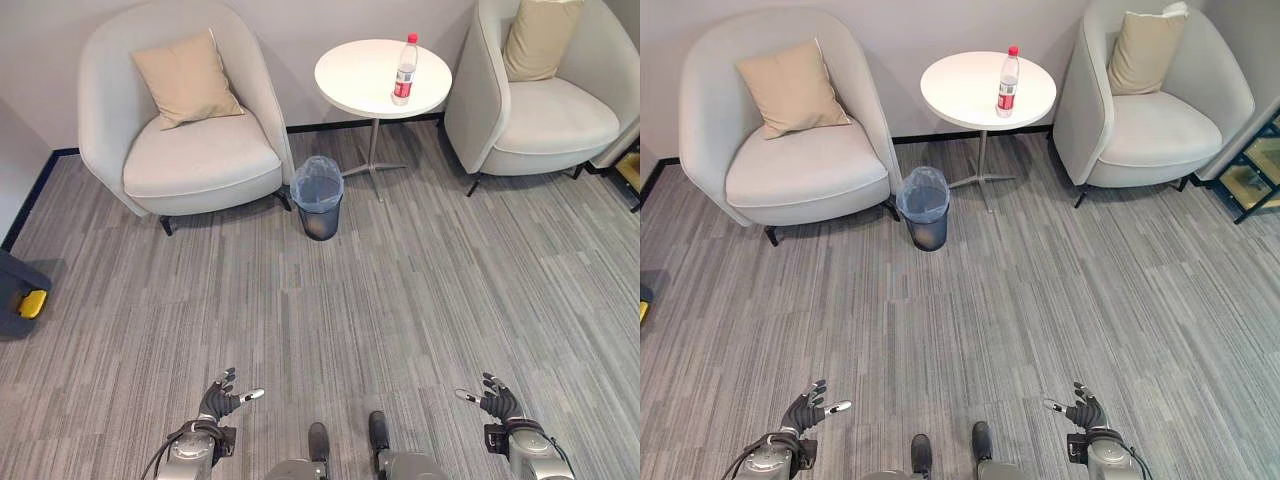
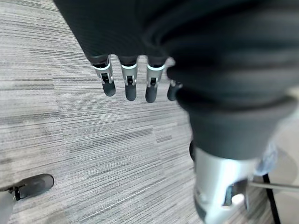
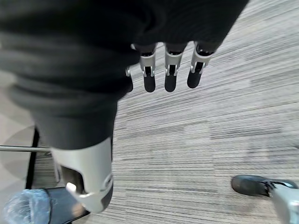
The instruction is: Gather garbage on tea table into small bin, then transfer packed bag to large trash can.
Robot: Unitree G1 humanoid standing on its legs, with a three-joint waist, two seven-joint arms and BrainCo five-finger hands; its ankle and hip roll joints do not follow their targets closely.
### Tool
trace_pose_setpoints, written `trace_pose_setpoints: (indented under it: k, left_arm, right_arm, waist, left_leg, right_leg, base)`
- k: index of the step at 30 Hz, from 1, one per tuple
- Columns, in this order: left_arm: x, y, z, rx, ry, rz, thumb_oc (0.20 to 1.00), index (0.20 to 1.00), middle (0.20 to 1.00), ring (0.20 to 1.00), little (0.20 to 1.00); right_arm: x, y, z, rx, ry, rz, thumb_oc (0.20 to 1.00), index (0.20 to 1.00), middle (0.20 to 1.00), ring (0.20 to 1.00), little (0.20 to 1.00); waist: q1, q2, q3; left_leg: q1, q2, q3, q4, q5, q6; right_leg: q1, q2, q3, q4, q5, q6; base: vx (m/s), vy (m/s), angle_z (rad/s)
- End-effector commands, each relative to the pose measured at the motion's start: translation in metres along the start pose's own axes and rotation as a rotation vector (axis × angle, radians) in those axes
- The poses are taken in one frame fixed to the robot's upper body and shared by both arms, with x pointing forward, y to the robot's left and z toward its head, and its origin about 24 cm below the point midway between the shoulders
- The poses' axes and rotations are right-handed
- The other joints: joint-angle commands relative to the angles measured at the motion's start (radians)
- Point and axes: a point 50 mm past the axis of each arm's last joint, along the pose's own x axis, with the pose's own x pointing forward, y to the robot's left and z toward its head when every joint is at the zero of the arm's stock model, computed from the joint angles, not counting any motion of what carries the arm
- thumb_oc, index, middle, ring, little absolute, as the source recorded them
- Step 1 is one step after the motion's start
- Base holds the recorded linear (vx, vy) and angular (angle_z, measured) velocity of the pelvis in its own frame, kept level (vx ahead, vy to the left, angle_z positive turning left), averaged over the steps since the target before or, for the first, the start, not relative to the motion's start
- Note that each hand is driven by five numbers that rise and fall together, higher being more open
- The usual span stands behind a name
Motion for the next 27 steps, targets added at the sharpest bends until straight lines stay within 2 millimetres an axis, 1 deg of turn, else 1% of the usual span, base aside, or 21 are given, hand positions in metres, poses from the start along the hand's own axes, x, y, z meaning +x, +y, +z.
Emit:
trace_pose_setpoints:
  k: [1,3,4,5,7,10,12,13,14,15,16,17,18,19,20,22,23,24,25,26,27]
  left_arm:
    - [0.001,0.017,0.009,-0.022,-0.05,0.062,1.0,1.0,1.0,1.0,1.0]
    - [0.001,0.015,0.009,-0.021,-0.052,0.056,1.0,1.0,1.0,1.0,1.0]
    - [0.001,0.015,0.009,-0.021,-0.052,0.056,1.0,1.0,1.0,1.0,1.0]
    - [0.002,0.013,0.01,-0.025,-0.052,0.054,1.0,1.0,1.0,1.0,1.0]
    - [0.004,0.008,0.015,-0.019,-0.069,0.04,1.0,1.0,1.0,1.0,1.0]
    - [0.003,0.004,0.01,-0.015,-0.056,0.028,1.0,1.0,1.0,1.0,1.0]
    - [0.002,0.002,0.009,-0.016,-0.051,0.024,1.0,1.0,1.0,1.0,1.0]
    - [0.002,-0.002,0.007,-0.025,-0.044,0.008,1.0,1.0,1.0,1.0,1.0]
    - [0.002,-0.002,0.007,-0.025,-0.043,0.008,1.0,1.0,1.0,1.0,1.0]
    - [0.002,-0.005,0.006,-0.023,-0.038,-0.003,1.0,1.0,1.0,1.0,1.0]
    - [0.003,-0.008,0.008,-0.022,-0.04,-0.013,1.0,1.0,1.0,1.0,1.0]
    - [0.005,-0.014,0.013,0.003,-0.053,-0.051,1.0,1.0,1.0,1.0,1.0]
    - [0.007,-0.016,0.017,0.035,-0.063,-0.074,1.0,1.0,1.0,1.0,1.0]
    - [0.007,-0.017,0.017,0.04,-0.063,-0.077,1.0,1.0,1.0,1.0,1.0]
    - [0.007,-0.017,0.017,0.039,-0.057,-0.077,1.0,1.0,1.0,1.0,1.0]
    - [0.007,-0.016,0.015,0.039,-0.053,-0.073,1.0,1.0,1.0,1.0,1.0]
    - [0.006,-0.016,0.012,0.045,-0.044,-0.071,1.0,1.0,1.0,1.0,1.0]
    - [0.005,-0.016,0.012,0.046,-0.044,-0.07,1.0,1.0,1.0,1.0,1.0]
    - [0.004,-0.015,0.007,0.041,-0.03,-0.063,1.0,1.0,1.0,1.0,1.0]
    - [0.002,-0.012,0.002,0.036,-0.016,-0.053,1.0,1.0,1.0,1.0,1.0]
    - [0.001,-0.011,0.001,0.037,-0.013,-0.049,1.0,1.0,1.0,1.0,1.0]
  right_arm:
    - [0.006,-0.001,0.026,0.007,-0.091,-0.008,1.0,1.0,1.0,1.0,1.0]
    - [0.006,0.0,0.031,-0.002,-0.107,-0.003,1.0,1.0,1.0,1.0,1.0]
    - [0.006,0.0,0.031,-0.002,-0.107,-0.003,1.0,1.0,1.0,1.0,1.0]
    - [0.007,0.001,0.035,-0.005,-0.122,-0.001,1.0,1.0,1.0,1.0,1.0]
    - [0.005,0.001,0.034,-0.012,-0.127,0.003,1.0,1.0,1.0,1.0,1.0]
    - [0.003,-0.001,0.028,-0.015,-0.118,0.001,1.0,1.0,1.0,1.0,1.0]
    - [0.002,-0.001,0.027,-0.014,-0.12,0.0,1.0,1.0,1.0,1.0,1.0]
    - [0.001,-0.002,0.027,-0.007,-0.124,0.004,1.0,1.0,1.0,1.0,1.0]
    - [0.001,-0.002,0.026,-0.007,-0.124,0.004,1.0,1.0,1.0,1.0,1.0]
    - [0.001,-0.002,0.027,0.001,-0.129,0.004,1.0,1.0,1.0,1.0,1.0]
    - [0.0,-0.002,0.027,0.014,-0.136,0.002,1.0,1.0,1.0,1.0,1.0]
    - [0.001,-0.005,0.028,0.027,-0.139,-0.005,1.0,1.0,1.0,1.0,1.0]
    - [0.002,-0.007,0.031,0.019,-0.14,-0.004,1.0,1.0,1.0,1.0,1.0]
    - [0.002,-0.01,0.032,0.026,-0.143,-0.01,1.0,1.0,1.0,1.0,1.0]
    - [0.002,-0.009,0.03,0.026,-0.133,-0.013,1.0,1.0,1.0,1.0,1.0]
    - [0.002,-0.007,0.026,0.025,-0.117,-0.014,1.0,1.0,1.0,1.0,1.0]
    - [0.002,-0.005,0.023,0.025,-0.102,-0.012,1.0,1.0,1.0,1.0,1.0]
    - [0.002,-0.005,0.023,0.025,-0.101,-0.011,1.0,1.0,1.0,1.0,1.0]
    - [0.002,-0.003,0.02,0.02,-0.09,-0.008,1.0,1.0,1.0,1.0,1.0]
    - [0.002,0.0,0.019,0.013,-0.085,0.003,1.0,1.0,1.0,1.0,1.0]
    - [0.001,0.002,0.018,0.005,-0.082,0.01,1.0,1.0,1.0,1.0,1.0]
  waist:
    - [0.009,-0.017,-0.007]
    - [0.007,-0.016,0.0]
    - [0.007,-0.016,0.0]
    - [0.003,-0.013,0.006]
    - [-0.017,-0.008,0.02]
    - [-0.025,-0.004,0.006]
    - [-0.029,-0.003,-0.004]
    - [-0.035,0.007,-0.02]
    - [-0.036,0.008,-0.021]
    - [-0.037,0.011,-0.025]
    - [-0.04,0.015,-0.023]
    - [-0.044,0.004,-0.016]
    - [-0.028,-0.007,-0.001]
    - [-0.02,-0.019,0.003]
    - [-0.005,-0.022,0.009]
    - [0.015,-0.019,0.015]
    - [0.032,-0.011,0.015]
    - [0.034,-0.014,0.017]
    - [0.05,-0.012,0.016]
    - [0.06,-0.006,0.004]
    - [0.062,-0.008,-0.001]
  left_leg:
    - [0.024,-0.025,-0.064,0.147,-0.216,-0.02]
    - [0.051,-0.024,-0.053,0.13,-0.222,-0.021]
    - [0.052,-0.024,-0.053,0.13,-0.222,-0.021]
    - [0.076,-0.023,-0.043,0.117,-0.228,-0.026]
    - [0.128,-0.021,-0.05,0.12,-0.252,-0.042]
    - [0.168,-0.011,-0.066,0.134,-0.286,-0.052]
    - [0.171,-0.004,-0.07,0.145,-0.284,-0.062]
    - [0.175,0.029,-0.079,0.191,-0.238,-0.101]
    - [0.174,0.03,-0.08,0.192,-0.238,-0.102]
    - [0.157,0.045,-0.079,0.238,-0.208,-0.118]
    - [0.136,0.069,-0.077,0.307,-0.164,-0.141]
    - [0.056,0.102,-0.069,0.452,-0.095,-0.156]
    - [-0.033,0.082,-0.077,0.453,-0.129,-0.123]
    - [-0.097,0.06,-0.059,0.404,-0.176,-0.106]
    - [-0.163,0.047,-0.046,0.341,-0.148,-0.107]
    - [-0.214,0.041,-0.053,0.272,-0.081,-0.12]
    - [-0.26,0.041,-0.06,0.219,-0.02,-0.131]
    - [-0.251,0.038,-0.057,0.209,-0.017,-0.131]
    - [-0.278,0.041,-0.043,0.169,0.016,-0.137]
    - [-0.274,0.051,-0.031,0.147,0.021,-0.13]
    - [-0.262,0.05,-0.032,0.151,0.025,-0.122]
  right_leg:
    - [-0.061,-0.088,-0.102,0.211,-0.147,0.102]
    - [-0.08,-0.095,-0.146,0.167,-0.122,0.1]
    - [-0.08,-0.095,-0.147,0.167,-0.122,0.1]
    - [-0.11,-0.106,-0.196,0.119,-0.093,0.098]
    - [-0.132,-0.13,-0.268,0.072,-0.075,0.099]
    - [-0.12,-0.122,-0.257,0.102,-0.087,0.076]
    - [-0.116,-0.121,-0.26,0.103,-0.086,0.068]
    - [-0.084,-0.097,-0.262,0.093,-0.101,0.048]
    - [-0.083,-0.097,-0.264,0.091,-0.101,0.048]
    - [-0.058,-0.082,-0.261,0.074,-0.111,0.035]
    - [-0.035,-0.062,-0.254,0.067,-0.126,0.016]
    - [0.009,-0.039,-0.241,0.039,-0.158,-0.02]
    - [0.053,-0.036,-0.221,0.013,-0.184,-0.026]
    - [0.078,-0.047,-0.219,-0.004,-0.2,-0.015]
    - [0.104,-0.044,-0.212,-0.011,-0.215,-0.013]
    - [0.138,-0.028,-0.194,-0.023,-0.227,-0.012]
    - [0.168,-0.008,-0.179,-0.03,-0.237,-0.01]
    - [0.172,-0.011,-0.176,-0.031,-0.239,-0.009]
    - [0.209,-0.002,-0.152,-0.03,-0.257,-0.009]
    - [0.239,0.007,-0.125,-0.019,-0.279,-0.009]
    - [0.255,0.002,-0.12,-0.019,-0.286,-0.004]
  base:
    - [0.14,0.014,-0.44]
    - [0.13,-0.023,-0.44]
    - [0.15,-0.058,-0.47]
    - [0.17,-0.071,-0.31]
    - [0.39,-0.182,-0.15]
    - [0.32,-0.169,0.2]
    - [0.24,-0.186,0.39]
    - [0.21,-0.191,0.3]
    - [0.27,-0.266,0.3]
    - [0.16,-0.209,0.1]
    - [0.31,-0.422,-0.1]
    - [0.44,-0.477,-0.07]
    - [0.5,-0.389,0.06]
    - [0.49,-0.204,0.29]
    - [0.39,-0.081,0.14]
    - [0.34,-0.024,-0.22]
    - [0.28,0.001,-0.63]
    - [0.42,0.048,-0.87]
    - [0.5,0.119,-1.01]
    - [0.6,0.158,-0.97]
    - [0.37,0.118,-0.7]
